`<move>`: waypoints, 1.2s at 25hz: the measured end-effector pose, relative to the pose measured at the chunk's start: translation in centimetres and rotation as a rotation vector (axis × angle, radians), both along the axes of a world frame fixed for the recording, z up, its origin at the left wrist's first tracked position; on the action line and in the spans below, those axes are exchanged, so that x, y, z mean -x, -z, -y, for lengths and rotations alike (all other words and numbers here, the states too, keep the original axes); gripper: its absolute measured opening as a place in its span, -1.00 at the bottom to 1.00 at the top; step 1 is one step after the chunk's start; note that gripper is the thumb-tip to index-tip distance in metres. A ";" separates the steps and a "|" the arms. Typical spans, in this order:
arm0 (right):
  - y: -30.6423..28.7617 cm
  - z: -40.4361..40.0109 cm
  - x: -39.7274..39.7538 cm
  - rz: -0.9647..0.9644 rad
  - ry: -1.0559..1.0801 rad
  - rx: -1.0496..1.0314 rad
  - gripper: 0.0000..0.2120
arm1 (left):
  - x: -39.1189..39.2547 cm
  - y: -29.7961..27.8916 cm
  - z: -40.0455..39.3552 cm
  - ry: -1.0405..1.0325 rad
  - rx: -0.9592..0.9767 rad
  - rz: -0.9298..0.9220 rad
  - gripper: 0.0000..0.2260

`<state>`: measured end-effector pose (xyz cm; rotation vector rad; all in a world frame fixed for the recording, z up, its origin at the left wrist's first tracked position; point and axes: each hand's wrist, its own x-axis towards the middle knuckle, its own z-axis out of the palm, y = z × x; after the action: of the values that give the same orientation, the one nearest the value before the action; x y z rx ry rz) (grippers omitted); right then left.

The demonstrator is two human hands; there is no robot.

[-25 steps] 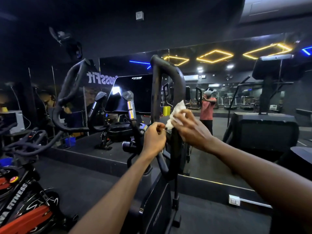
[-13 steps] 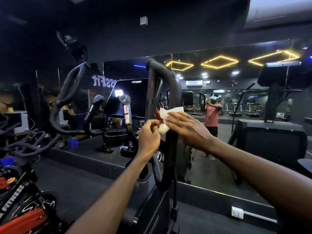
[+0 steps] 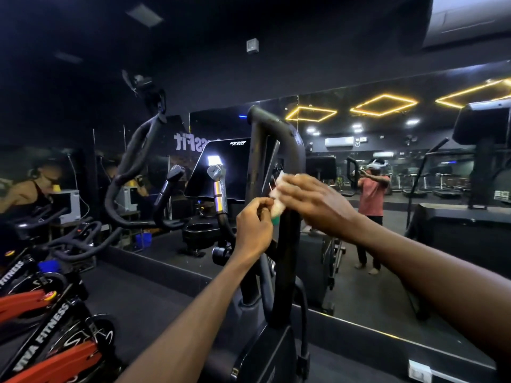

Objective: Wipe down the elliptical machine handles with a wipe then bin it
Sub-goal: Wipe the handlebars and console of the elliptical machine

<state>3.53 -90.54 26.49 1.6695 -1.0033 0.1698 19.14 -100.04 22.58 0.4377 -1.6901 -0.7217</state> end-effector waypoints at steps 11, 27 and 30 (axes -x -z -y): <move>-3.8 -0.5 -1.5 -0.163 0.105 0.028 -0.74 | 0.0 -1.1 0.6 -0.050 0.057 -0.011 -0.76; -3.3 -0.4 -2.1 0.534 0.044 0.148 -0.50 | 1.1 -3.0 -1.0 -0.028 0.078 0.058 -0.79; 4.0 -0.6 -4.1 0.703 -0.067 0.115 -0.51 | 1.2 -2.8 -1.3 -0.009 0.076 0.057 -0.79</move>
<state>7.67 -89.94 22.45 1.5600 -1.4157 0.8879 17.90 -98.76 25.39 0.4151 -1.7620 -0.6413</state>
